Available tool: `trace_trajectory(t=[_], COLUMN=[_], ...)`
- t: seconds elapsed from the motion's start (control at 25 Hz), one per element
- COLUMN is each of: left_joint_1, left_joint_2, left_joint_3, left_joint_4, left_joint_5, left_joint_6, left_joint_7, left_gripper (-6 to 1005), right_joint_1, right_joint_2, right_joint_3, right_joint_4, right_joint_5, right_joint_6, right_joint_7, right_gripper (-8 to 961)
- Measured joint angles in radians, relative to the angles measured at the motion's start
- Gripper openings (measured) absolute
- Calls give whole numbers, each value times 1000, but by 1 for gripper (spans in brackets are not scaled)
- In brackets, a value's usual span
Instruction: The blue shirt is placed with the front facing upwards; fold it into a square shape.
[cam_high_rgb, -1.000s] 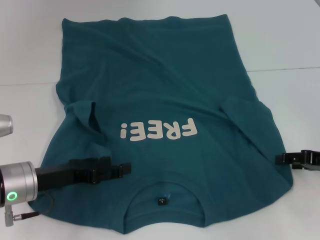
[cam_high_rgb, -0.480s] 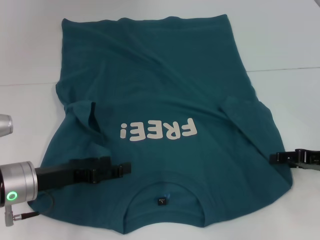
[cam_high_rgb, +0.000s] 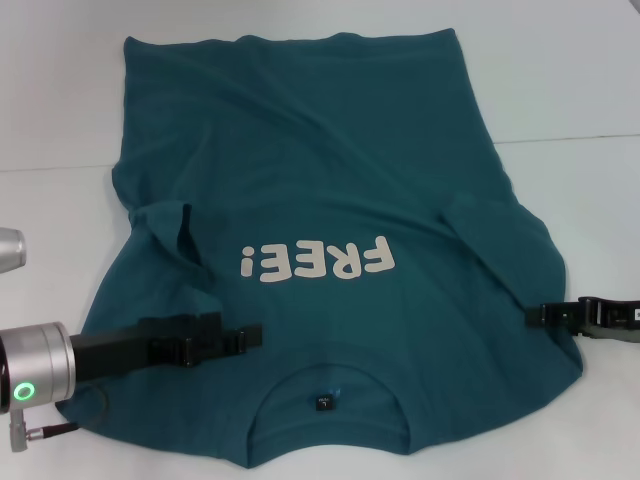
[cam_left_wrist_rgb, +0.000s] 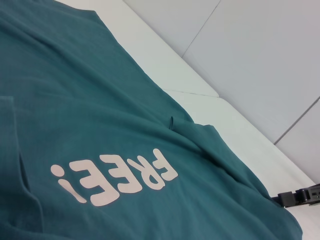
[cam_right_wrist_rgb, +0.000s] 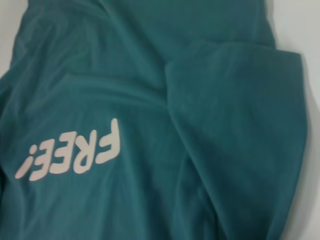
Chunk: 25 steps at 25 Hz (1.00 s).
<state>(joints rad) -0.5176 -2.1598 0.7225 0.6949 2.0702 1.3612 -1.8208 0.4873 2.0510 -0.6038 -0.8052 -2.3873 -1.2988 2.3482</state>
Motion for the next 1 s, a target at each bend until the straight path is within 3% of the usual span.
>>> trace_trajectory(t=[0.72, 0.92, 1.0], left_joint_1=[-2, -2, -2], left_joint_2=[0, 0, 0], left_joint_3=[0, 0, 0], left_joint_4=[-2, -2, -2], left_joint_5=[-6, -6, -6], left_joint_6=[1, 1, 1], left_joint_7=[0, 0, 0], left_gripper=[877, 877, 878], right_joint_1=[-12, -10, -9], right_joint_2=[0, -1, -5], right_joint_3=[4, -1, 2], right_joint_4=[-1, 23, 33], right_joint_5=[14, 14, 14], right_joint_6=[41, 62, 70], right_joint_7=[-12, -12, -11], right_gripper=[603, 355, 343])
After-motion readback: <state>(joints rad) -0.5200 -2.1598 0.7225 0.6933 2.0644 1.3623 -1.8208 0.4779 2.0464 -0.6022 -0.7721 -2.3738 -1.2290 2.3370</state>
